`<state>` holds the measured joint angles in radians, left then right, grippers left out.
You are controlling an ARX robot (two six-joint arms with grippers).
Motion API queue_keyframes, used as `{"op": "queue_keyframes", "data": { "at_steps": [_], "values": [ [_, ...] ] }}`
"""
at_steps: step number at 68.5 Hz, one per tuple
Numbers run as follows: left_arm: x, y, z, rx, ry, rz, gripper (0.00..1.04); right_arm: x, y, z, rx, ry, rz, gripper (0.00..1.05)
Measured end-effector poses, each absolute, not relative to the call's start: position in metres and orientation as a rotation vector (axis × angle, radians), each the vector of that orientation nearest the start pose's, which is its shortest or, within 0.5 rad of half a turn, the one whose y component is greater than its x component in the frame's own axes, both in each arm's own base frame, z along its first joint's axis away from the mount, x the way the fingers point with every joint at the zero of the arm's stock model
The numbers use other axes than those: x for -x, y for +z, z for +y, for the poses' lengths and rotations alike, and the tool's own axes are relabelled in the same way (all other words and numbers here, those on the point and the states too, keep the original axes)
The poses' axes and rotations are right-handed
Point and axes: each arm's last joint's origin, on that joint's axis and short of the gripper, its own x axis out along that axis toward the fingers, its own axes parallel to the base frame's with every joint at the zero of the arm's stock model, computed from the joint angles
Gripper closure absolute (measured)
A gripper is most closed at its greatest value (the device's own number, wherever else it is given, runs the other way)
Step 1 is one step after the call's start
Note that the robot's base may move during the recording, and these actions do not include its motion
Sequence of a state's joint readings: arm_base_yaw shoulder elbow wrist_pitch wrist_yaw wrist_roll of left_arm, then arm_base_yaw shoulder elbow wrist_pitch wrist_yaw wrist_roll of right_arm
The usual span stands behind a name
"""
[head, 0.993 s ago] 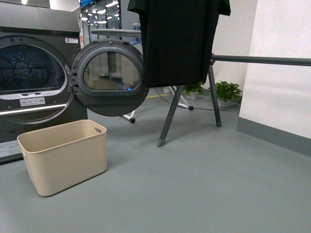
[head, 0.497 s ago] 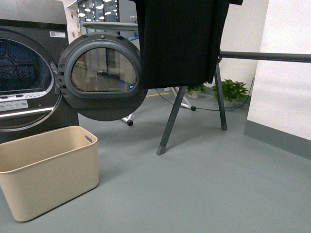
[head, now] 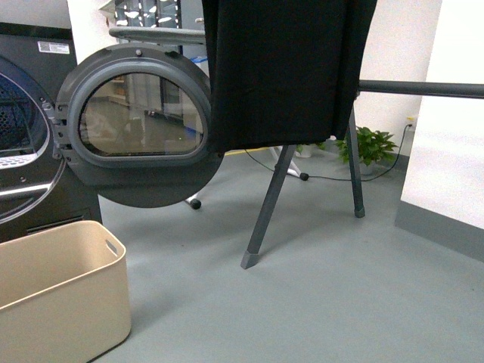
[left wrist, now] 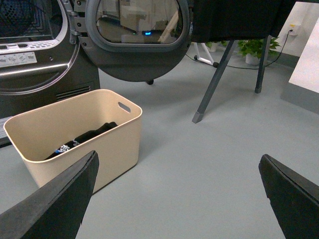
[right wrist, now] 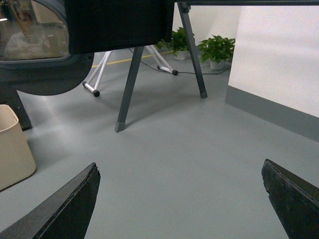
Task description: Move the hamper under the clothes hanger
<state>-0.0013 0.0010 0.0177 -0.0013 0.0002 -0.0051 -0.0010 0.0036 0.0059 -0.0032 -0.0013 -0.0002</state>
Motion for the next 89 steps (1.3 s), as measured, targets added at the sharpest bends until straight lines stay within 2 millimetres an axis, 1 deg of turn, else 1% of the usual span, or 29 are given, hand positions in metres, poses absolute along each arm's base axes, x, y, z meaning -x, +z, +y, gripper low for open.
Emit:
{"op": "queue_keyframes", "data": {
  "at_steps": [89],
  "values": [
    [-0.0968, 0.1691, -0.0002, 0.005, -0.003, -0.013, 0.07, -0.0976, 0.1649, -0.0002, 0.000, -0.004, 0.001, 0.08]
  ]
}}
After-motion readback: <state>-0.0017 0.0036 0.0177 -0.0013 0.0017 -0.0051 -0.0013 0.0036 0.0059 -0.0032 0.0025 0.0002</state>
